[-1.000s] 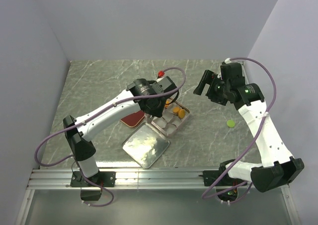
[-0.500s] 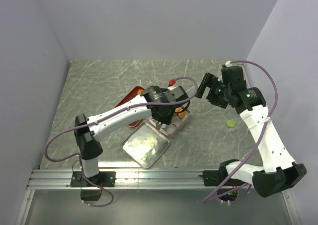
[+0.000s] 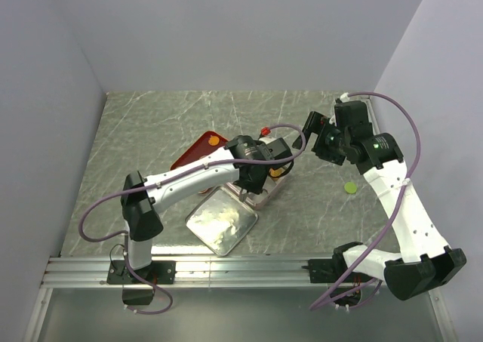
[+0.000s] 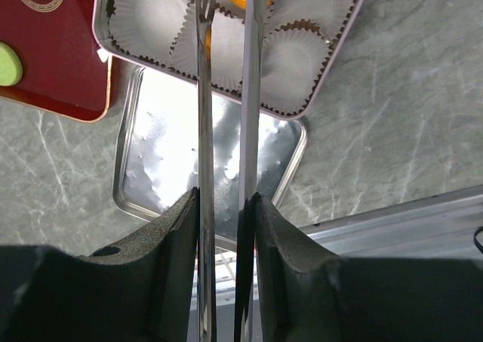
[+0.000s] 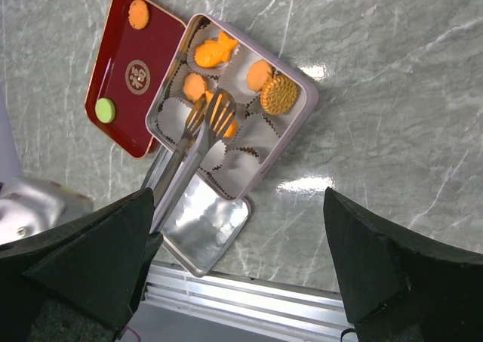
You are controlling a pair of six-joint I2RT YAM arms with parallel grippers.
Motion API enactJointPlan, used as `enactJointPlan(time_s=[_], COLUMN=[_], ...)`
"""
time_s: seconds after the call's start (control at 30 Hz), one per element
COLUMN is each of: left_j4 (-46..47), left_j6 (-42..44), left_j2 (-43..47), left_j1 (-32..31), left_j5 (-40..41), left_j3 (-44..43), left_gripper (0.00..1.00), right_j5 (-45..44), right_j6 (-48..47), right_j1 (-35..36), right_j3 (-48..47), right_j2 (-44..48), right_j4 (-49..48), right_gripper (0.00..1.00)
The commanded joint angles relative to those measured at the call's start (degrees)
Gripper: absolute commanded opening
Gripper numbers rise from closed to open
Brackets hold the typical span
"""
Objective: Pack the cookies
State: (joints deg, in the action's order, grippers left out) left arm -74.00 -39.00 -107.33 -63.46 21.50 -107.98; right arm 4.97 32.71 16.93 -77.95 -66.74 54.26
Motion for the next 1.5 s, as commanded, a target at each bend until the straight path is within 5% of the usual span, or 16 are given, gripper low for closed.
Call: enactJointPlan(time_s=[0.0,0.57,0.97,1.13,1.47], left_j4=[-1.06,-0.88,-4.58,-4.49,0.51], left_j6=[-1.60,-1.51,0.15,0.07,5.42], left_j2=[-0.16,-1.04,-1.22,2.03,8.80], left_j1=[-0.35,-0.43,-0.26,2.28,14.58], left_j5=[3.02,3.90,5.49,3.99,3.64], left_j3=[-0.74,-0.74,-10.13,-12.08,-2.85], left_gripper=[0.36,0.45,0.48,0.50,0.51], right_j5=[-1.28,-1.81,-2.16,-2.60,-2.77], right_j6=[-0.80,-1.16,-0.98,-1.24,-1.51], right_j1=[0.74,1.79,1.79,1.70,1.79], right_j3=[-0.36,-1.15,-0.97,-1.24,-2.47], right_j2=[1.79,0.82,0.38,-0.06,-1.37], right_j4=[-0.38,-0.38,-0.65,-0.65,-0.74], right_gripper=[1.00,1.00,1.00,1.00,1.00])
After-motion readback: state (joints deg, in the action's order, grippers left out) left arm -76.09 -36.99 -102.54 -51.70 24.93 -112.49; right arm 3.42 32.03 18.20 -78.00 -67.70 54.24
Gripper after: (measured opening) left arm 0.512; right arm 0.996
